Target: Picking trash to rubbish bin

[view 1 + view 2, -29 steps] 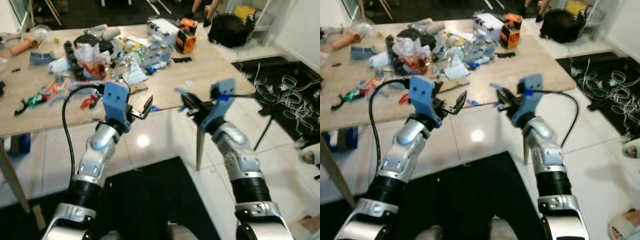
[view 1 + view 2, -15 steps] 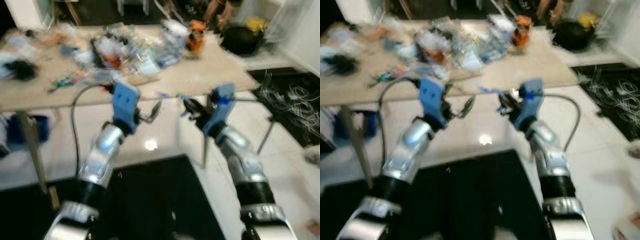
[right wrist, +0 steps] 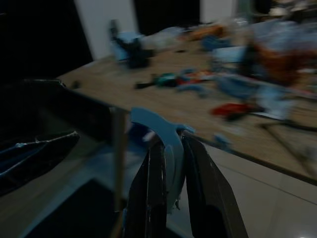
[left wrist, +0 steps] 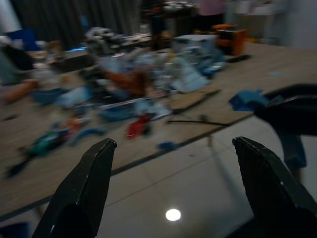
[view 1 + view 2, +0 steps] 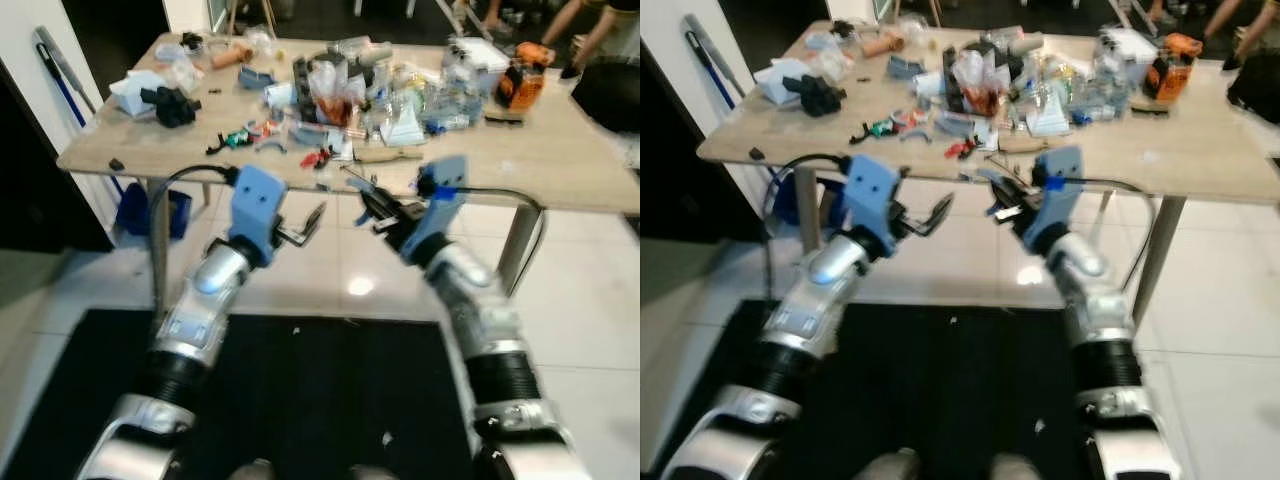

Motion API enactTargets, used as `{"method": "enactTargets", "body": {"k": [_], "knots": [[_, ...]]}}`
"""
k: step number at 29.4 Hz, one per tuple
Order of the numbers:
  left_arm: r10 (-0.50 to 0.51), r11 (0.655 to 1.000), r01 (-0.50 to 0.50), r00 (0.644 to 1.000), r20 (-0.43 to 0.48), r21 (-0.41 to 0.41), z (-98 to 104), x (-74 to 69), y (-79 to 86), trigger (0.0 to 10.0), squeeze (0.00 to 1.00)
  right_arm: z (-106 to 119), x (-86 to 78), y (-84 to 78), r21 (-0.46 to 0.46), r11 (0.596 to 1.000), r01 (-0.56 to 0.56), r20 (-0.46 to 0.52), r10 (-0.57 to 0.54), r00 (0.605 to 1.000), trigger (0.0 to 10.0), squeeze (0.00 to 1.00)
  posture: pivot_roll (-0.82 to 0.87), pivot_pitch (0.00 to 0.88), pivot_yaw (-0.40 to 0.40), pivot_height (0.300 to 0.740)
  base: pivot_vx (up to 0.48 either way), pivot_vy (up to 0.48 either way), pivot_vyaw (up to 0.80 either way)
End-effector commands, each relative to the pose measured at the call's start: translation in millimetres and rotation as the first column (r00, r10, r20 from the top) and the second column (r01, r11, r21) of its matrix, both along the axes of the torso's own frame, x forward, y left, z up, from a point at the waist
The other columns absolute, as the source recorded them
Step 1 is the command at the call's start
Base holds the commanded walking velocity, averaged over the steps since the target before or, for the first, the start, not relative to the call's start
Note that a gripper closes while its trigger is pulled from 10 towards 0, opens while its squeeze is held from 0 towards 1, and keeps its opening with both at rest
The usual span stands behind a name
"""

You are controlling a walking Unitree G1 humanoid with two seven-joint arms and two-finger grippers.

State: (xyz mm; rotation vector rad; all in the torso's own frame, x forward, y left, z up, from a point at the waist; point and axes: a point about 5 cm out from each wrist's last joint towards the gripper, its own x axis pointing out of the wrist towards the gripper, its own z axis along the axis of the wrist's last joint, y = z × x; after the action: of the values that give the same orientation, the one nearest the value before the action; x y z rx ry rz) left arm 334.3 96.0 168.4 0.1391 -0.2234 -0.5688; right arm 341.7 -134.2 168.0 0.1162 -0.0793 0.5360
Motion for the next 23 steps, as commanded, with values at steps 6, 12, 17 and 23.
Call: {"method": "enactTargets", "body": {"k": [6,12,17,23], "knots": [[-0.004,1.0,0.004,1.0,-0.029,0.012,-7.9,-0.2,0.9,10.0,0.0,-2.6,0.9,-0.9,0.0,1.0,-0.005,-0.023,0.005,1.0,10.0,0.0,-0.09,0.0,-0.032,0.74,0.0,0.0,0.8],[-0.009,1.0,0.009,0.999,-0.032,0.002,-8.1,0.2,0.9,10.0,0.0,-3.0,1.0,-1.0,-0.001,1.0,-0.008,-0.028,0.008,1.0,10.0,0.0,-0.11,0.0,-0.029,0.74,0.0,0.0,0.8],[-0.012,1.0,0.012,0.999,-0.032,-0.002,-8.1,0.2,1.0,10.0,0.0,-3.7,1.1,-1.1,0.002,1.0,-0.011,-0.033,0.011,0.999,10.0,0.0,-0.1,0.0,-0.027,0.74,0.0,0.0,0.79],[-0.013,1.0,0.013,0.999,-0.031,-0.002,-8.1,0.5,2.2,10.0,0.0,-4.5,1.4,0.6,0.009,1.0,-0.026,-0.042,0.026,0.999,10.0,0.0,-0.1,0.0,-0.023,0.74,0.0,0.0,0.8]]}}
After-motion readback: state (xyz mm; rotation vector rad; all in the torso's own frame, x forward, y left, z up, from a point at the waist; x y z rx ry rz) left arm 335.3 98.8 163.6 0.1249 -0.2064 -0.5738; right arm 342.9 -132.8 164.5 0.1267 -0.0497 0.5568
